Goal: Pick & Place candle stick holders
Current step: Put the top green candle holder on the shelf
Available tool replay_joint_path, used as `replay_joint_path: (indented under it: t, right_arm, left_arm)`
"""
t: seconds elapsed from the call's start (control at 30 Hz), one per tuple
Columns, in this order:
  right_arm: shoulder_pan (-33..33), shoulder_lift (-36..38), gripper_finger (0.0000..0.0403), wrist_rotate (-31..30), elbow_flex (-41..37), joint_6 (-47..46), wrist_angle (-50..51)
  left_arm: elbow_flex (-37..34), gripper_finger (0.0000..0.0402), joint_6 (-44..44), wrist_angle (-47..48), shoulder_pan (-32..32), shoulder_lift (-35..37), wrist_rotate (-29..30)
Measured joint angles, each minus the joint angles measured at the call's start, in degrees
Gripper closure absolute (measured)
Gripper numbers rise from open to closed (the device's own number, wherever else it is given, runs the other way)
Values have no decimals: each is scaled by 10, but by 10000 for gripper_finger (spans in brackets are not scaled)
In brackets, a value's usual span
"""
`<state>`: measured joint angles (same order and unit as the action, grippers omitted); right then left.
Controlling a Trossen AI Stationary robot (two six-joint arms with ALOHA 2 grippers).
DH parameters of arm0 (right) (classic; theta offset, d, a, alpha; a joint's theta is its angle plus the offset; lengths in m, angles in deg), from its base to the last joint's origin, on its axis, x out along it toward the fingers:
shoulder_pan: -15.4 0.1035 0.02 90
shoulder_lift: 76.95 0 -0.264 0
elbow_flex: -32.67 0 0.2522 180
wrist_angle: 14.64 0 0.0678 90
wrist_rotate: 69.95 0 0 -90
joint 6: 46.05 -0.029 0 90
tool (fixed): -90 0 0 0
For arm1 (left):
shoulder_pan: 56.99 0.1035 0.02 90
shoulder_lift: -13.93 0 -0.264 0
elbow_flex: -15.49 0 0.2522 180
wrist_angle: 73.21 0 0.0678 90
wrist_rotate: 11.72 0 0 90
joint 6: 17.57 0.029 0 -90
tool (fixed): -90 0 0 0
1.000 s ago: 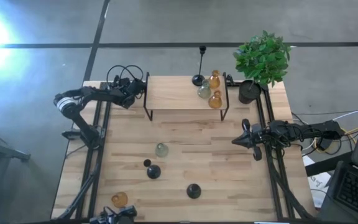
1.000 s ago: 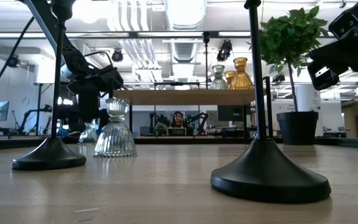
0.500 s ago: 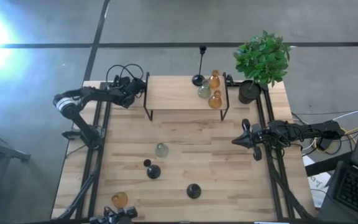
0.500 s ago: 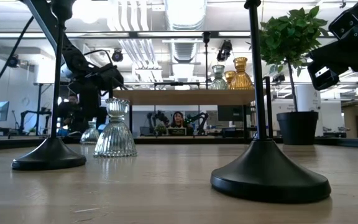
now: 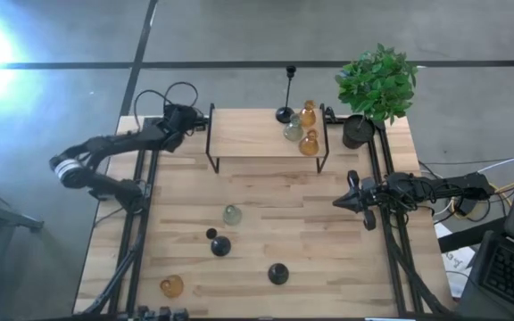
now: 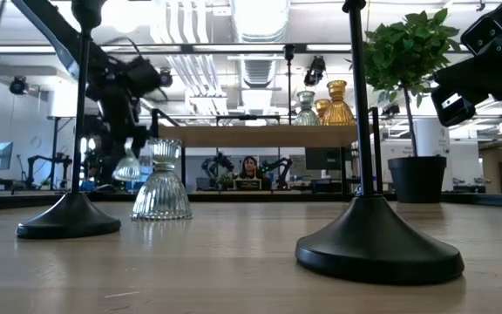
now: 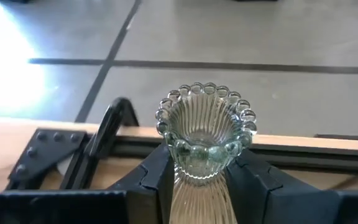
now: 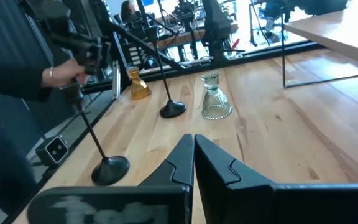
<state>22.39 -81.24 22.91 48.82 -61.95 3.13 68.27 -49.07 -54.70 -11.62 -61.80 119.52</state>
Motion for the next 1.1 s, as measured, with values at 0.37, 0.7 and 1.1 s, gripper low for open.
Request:
replay_joint_path:
  t: [0.37,0.7,1.1]
  right_arm:
    - [0,0,394,0,0,0,0]
    - [0,0,394,0,0,0,0]
    - [0,0,394,0,0,0,0]
  left_arm:
    - [0,282,95,37,0,169,-129]
    - [82,282,197,123,0,271,-183]
    - [196,281,330,128,0,186,-555]
